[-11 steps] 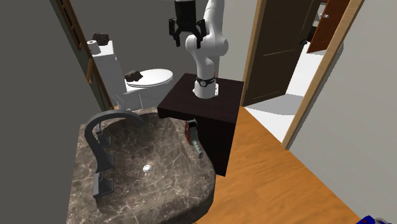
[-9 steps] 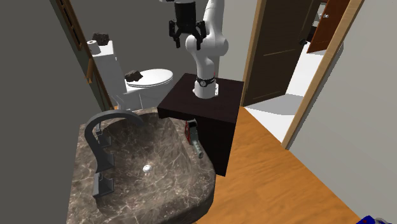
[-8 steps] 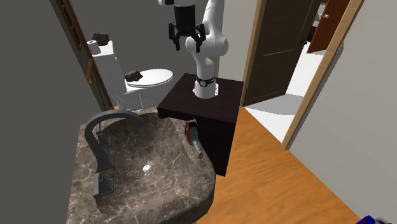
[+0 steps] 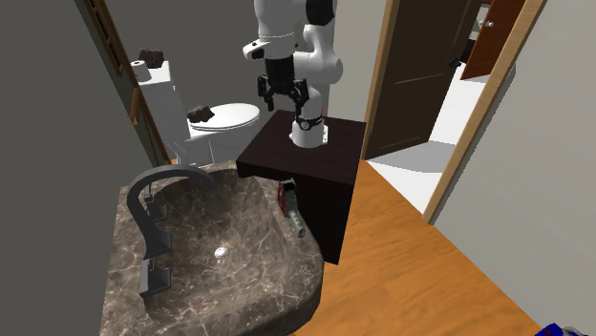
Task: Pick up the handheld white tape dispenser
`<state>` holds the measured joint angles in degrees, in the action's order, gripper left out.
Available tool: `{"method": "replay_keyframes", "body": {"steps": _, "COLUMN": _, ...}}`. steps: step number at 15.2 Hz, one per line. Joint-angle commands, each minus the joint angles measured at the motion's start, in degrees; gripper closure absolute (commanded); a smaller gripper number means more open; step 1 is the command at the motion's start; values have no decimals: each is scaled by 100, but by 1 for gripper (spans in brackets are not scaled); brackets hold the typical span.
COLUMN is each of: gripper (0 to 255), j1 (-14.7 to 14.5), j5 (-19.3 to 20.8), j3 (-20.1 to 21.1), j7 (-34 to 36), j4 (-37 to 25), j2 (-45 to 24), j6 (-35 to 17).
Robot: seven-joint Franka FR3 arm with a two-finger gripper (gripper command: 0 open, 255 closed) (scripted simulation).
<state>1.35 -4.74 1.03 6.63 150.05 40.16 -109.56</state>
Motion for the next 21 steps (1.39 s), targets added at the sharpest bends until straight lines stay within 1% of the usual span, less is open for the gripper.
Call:
{"method": "replay_keyframes", "body": {"steps": 1, "gripper": 0, "j1": -8, "j5": -55, "j3": 29, "j7": 39, "j4": 240, "j2": -220, "j6": -442}}
{"method": "replay_keyframes", "body": {"steps": 5, "gripper": 0, "j1": -33, "j5": -173, "j3": 79, "j7": 90, "j4": 638, "j2": -774, "j6": -1327}}
{"method": "replay_keyframes", "body": {"steps": 8, "gripper": 0, "j1": -66, "j5": -280, "j3": 111, "j7": 111, "j4": 850, "j2": -1315, "j6": -2031}}
{"method": "replay_keyframes", "body": {"steps": 12, "gripper": 0, "j1": -135, "j5": -463, "j3": 139, "j7": 102, "j4": 1002, "j2": -2197, "j6": -2999}}
{"method": "replay_keyframes", "body": {"steps": 16, "gripper": 0, "j1": -233, "j5": -728, "j3": 150, "j7": 16, "j4": 998, "j2": -3191, "j6": -3923}}
{"method": "replay_keyframes", "body": {"steps": 21, "gripper": 0, "j1": -281, "j5": -899, "j3": 149, "j7": -141, "j4": 1008, "j2": -3698, "j6": -4437}}
